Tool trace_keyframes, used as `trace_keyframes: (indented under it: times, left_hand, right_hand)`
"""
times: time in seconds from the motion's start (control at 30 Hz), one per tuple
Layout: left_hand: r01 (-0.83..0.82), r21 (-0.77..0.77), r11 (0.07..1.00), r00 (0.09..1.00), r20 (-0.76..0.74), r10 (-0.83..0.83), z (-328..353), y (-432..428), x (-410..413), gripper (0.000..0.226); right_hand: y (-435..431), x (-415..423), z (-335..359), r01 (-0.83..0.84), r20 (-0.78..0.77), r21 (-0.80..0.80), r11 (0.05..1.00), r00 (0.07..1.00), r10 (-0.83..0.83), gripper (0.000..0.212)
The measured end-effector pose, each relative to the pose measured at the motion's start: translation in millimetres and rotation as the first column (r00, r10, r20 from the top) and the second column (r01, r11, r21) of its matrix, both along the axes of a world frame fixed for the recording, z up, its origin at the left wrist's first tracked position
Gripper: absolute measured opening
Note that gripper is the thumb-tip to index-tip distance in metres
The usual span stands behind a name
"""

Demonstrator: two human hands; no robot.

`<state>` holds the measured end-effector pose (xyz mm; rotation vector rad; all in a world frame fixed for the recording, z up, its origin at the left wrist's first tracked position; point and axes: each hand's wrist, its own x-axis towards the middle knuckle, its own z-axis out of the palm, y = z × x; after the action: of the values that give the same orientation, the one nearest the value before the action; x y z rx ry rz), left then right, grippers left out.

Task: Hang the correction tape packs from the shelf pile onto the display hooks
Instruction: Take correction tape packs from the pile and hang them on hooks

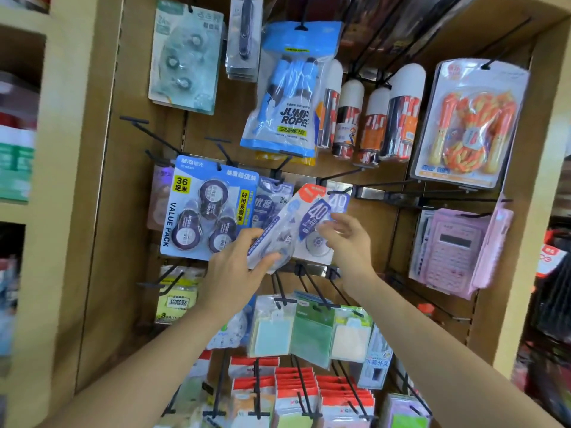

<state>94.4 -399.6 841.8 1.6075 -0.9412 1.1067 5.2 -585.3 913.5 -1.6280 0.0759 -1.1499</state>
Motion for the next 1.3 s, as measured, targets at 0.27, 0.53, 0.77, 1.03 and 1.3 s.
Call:
trace_keyframes:
  times: [0.27, 0.53, 0.77, 1.03, 1.3]
  left_hand:
    - [-0.059, 0.037, 0.998, 0.995, 0.079, 0.056, 5.0, 5.3, -5.9, 0.049]
    - [-0.104, 0.330, 0.938, 0.994, 0.078, 0.083, -26.2, 23.7, 5.1, 0.044]
    - [-0.069, 0.366, 0.928, 0.998, 0.027, 0.063, -35.3, 26.5, 9.0, 0.036]
    - [-0.032, 0.400, 0.916, 0.995, -0.074, 0.067, -35.1, 28.1, 5.3, 0.025]
    - [-0.011, 0.404, 0.915, 0.990, -0.121, 0.066, -36.6, 30.0, 5.6, 0.017]
  right_hand:
    - [19.9, -9.0, 6.6, -0.360, -0.092, 0.066, 0.931, 0.927, 0.365, 0.024]
    - [15.4, -9.8, 36.6, -0.070, -0.043, -0.252, 0.965, 0.997, 0.062, 0.013]
    - [24.4, 6.5, 47.8, -0.037, -0.099, -0.447, 0.894, 0.995, -0.009, 0.011]
    - [25.7, 3.9, 40.0, 0.015, 0.002, -0.445, 0.895, 1.000, -0.016, 0.023]
    - [32.1, 2.3, 56.9, 0.110, -0.011, -0.528, 0.842, 0.991, -0.137, 0.017]
